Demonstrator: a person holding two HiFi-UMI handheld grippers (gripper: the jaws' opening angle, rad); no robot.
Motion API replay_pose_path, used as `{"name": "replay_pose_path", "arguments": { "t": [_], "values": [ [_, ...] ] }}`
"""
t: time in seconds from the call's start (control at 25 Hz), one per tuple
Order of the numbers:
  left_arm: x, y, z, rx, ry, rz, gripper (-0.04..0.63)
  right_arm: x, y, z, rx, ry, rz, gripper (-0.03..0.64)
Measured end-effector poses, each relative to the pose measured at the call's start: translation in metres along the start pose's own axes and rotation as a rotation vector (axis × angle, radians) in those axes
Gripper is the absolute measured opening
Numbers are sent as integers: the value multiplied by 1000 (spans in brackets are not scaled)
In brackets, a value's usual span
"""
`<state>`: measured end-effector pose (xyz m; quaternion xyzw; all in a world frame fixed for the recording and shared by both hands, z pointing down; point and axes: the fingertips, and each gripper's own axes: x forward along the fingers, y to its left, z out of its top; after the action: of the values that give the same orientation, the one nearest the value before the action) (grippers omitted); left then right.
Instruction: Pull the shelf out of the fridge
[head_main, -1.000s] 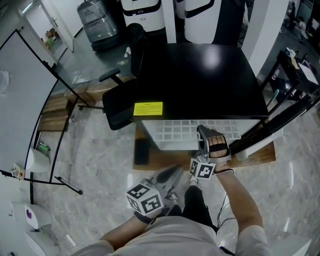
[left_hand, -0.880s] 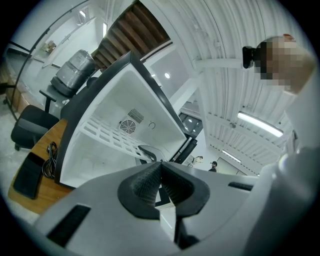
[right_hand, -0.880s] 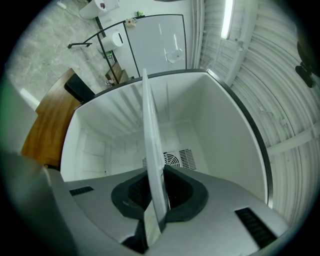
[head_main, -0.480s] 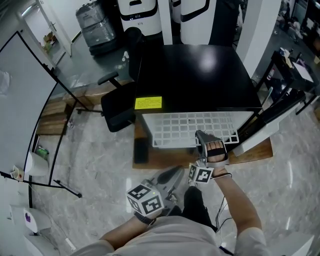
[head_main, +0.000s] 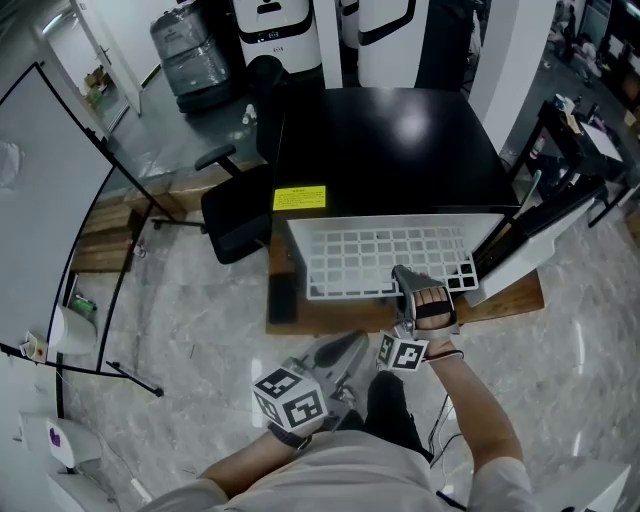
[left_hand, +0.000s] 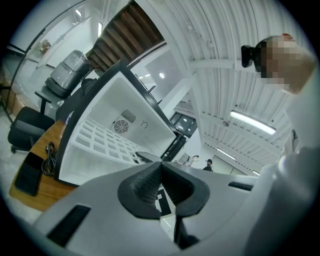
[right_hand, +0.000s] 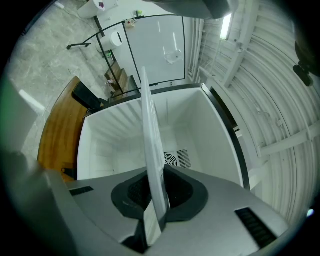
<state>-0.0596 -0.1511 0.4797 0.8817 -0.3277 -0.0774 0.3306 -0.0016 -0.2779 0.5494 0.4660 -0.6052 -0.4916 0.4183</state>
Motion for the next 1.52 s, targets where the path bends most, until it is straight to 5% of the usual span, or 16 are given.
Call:
{"name": "replay_pose_path", "arguments": {
  "t": [0.96, 1.52],
  "values": [
    [-10, -27, 3, 33, -4, -67, 6, -52, -2, 8, -26, -15, -19, 51],
    [-14, -62, 10, 41, 1, -170, 6, -113, -8, 25, -30, -49, 91, 45]
  ]
}}
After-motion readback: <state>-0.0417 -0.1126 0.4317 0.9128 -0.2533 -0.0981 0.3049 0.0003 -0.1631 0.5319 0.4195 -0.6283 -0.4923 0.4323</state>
